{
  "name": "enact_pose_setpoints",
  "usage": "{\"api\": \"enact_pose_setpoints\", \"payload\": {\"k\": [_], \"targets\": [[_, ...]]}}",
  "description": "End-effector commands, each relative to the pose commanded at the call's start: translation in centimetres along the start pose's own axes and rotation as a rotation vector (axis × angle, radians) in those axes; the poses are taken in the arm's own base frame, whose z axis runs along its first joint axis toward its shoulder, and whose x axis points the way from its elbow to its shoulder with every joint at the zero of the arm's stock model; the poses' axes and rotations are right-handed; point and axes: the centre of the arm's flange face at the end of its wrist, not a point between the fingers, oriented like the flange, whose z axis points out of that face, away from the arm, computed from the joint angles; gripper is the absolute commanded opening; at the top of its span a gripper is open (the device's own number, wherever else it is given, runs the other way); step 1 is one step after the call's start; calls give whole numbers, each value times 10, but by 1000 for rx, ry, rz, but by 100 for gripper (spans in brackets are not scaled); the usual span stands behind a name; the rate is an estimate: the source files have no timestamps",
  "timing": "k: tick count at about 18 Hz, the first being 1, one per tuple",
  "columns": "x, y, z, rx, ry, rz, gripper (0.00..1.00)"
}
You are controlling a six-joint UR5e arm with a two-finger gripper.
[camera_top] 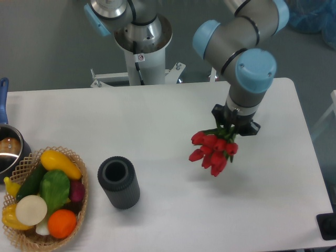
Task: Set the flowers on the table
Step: 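Move the gripper holding the red tulips down toward the table surface, then open the gripper to release the tulips onto the table and lift away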
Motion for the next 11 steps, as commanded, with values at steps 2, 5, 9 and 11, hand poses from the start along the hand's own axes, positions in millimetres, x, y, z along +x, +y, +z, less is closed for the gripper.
{"api": "enact_pose_setpoints", "payload": {"k": [2, 5, 9, 11], "targets": [[0, -6, 10, 16, 24, -13, 11], [4, -21, 16, 49, 21, -61, 17], [-2, -27, 20, 65, -11, -91, 36], [-4, -27, 18, 70, -24, -91, 63]]}}
